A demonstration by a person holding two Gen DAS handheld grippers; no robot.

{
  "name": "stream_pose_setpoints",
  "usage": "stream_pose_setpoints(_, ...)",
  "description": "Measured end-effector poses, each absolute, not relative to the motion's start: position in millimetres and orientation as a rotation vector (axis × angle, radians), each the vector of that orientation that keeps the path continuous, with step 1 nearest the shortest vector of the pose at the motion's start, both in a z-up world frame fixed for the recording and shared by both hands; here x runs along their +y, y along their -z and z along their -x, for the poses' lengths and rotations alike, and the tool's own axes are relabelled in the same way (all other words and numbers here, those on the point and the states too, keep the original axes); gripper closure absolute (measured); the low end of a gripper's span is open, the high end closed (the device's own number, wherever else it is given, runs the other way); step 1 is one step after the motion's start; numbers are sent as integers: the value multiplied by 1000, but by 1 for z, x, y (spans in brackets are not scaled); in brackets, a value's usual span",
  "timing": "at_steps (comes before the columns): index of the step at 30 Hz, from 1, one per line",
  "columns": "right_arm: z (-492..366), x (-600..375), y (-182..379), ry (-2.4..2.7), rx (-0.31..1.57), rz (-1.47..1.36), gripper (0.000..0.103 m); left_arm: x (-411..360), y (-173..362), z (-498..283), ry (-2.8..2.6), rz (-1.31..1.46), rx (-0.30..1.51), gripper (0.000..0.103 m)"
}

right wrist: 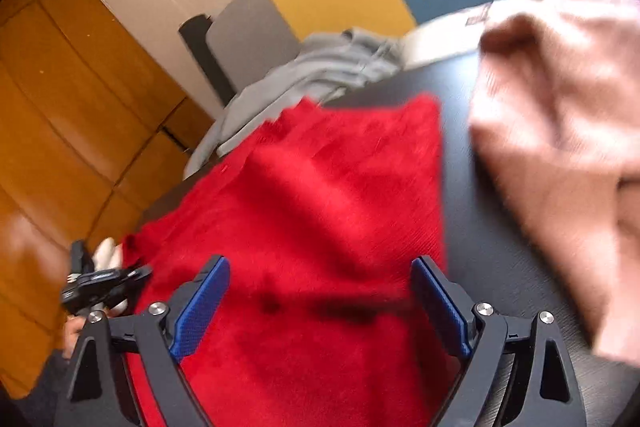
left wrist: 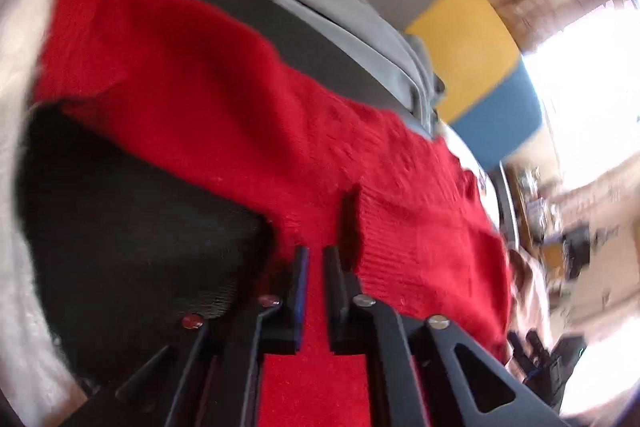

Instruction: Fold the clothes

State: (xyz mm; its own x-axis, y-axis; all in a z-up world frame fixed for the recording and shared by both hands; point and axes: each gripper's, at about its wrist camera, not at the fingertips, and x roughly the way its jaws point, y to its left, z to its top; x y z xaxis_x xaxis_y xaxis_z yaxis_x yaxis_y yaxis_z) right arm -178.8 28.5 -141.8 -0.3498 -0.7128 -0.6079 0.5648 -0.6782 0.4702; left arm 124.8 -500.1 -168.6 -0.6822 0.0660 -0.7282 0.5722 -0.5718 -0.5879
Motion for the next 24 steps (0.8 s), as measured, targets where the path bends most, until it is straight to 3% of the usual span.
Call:
stream_pose_setpoints(4,202,26,131,2184,-193,-1044,17,-490,144,-123,2366,-927,1190,87)
stream_pose_setpoints(9,245,-2,145,2185,-109,-1143,21,-425,123,-77,2616,-1082,852,82)
stream_pose_setpoints(11,257,-22,159,2189,-7,-1217,43,-401,129,-57,2659,-1160,705,81)
stream_pose_setpoints(12,257,-30,160,2213,78,-1219,48,-393,136,-49,2649,-1200,638,81)
stream_pose_setpoints(15,244,-45,150,2300,409,-1104,88,-383,168,-43,2548,-1346,462,81)
stream_pose_setpoints(17,245,-33,153,2410,565,-1045,89,-377,171,-58,2606,-1248,392,80)
stream_pose_setpoints(19,257,-9,165,2412,400,-1117,87,-374,171,-66,2623,-1203,370,80)
stream_pose_setpoints(21,262,0,164,2406,331,-1123,77,-379,171,-69,2613,-1193,420,80)
stream_pose_setpoints(23,263,1,164,2411,339,-1113,56,-384,172,-70,2609,-1195,451,80)
stream_pose_setpoints(24,265,4,163,2395,308,-1126,52,-385,171,-67,2601,-1206,478,80)
